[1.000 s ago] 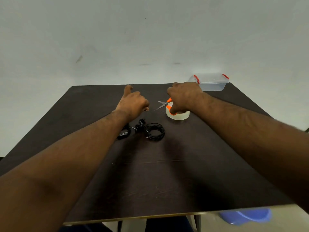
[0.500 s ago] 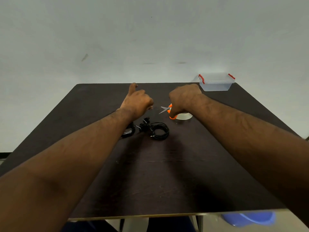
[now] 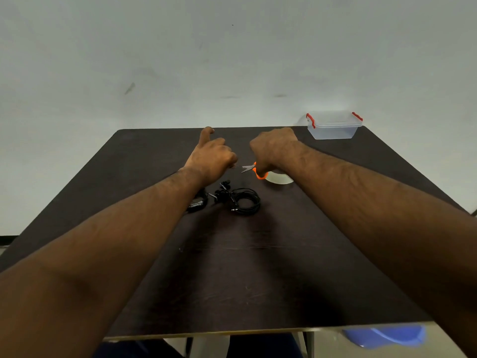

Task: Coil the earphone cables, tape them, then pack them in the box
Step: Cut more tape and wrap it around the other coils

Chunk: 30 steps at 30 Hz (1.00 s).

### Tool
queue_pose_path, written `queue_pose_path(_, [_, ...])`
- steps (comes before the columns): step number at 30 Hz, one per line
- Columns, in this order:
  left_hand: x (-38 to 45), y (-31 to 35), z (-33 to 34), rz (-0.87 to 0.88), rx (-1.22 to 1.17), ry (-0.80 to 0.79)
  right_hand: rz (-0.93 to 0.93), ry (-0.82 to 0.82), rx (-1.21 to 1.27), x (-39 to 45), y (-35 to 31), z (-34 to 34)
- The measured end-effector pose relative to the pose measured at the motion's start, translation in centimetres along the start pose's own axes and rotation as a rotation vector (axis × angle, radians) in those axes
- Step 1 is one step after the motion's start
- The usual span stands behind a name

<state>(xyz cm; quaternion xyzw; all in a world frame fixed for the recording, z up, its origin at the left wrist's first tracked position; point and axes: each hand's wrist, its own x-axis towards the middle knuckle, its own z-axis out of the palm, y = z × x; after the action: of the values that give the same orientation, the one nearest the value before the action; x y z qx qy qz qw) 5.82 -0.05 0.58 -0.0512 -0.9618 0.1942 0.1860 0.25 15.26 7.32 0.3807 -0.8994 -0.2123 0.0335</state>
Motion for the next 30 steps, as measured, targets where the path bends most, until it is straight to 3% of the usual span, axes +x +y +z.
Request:
queue_pose_path(4, [-0.1, -0.4, 0.2, -0.018, -0.02, -0.003, 0.002, 0.064, -0.014, -0.1, 0.3, 1.0])
queue_pose_path(7, [-0.4, -1.6, 0.2, -0.189, -0.139, -0.012, 0.03, 0.089, 0.042, -0.8, 0.8, 2.3])
queue_pose_path(11, [-1.3, -1.5, -0.3, -0.62, -0.643, 0.211, 0.118, 0.194, 0.274, -3.1, 0.7, 4.5])
queue_pose_path(14, [-2.9, 0.4, -0.3, -0.776, -1.014, 0.302, 0.225, 0.153, 0.383, -5.4, 0.0, 7.3])
queue_pose_path(17, [-5.0, 2.7, -0.2, -0.793, -1.175, 0.359, 0.322, 0.151, 0.461, -8.1, -0.3, 10.0])
queue_pose_path(20, [-6.2, 4.5, 0.3, -0.787, -1.23, 0.397, 0.357, 0.032, 0.469, -9.8, -0.2, 10.8])
queue_pose_path(24, [-6.8, 5.6, 0.9, -0.726, -1.235, 0.407, 0.373, -0.081, 0.485, -10.3, 0.3, 10.0])
queue_pose_path(28, [-7.5, 6.3, 1.1, -0.623, -1.217, 0.455, 0.316, -0.298, 0.499, -10.2, 1.0, 8.6])
queue_pose_path(30, [-7.9, 6.3, 1.2, -0.581, -1.201, 0.472, 0.362, -0.269, 0.486, -10.1, 1.2, 8.3])
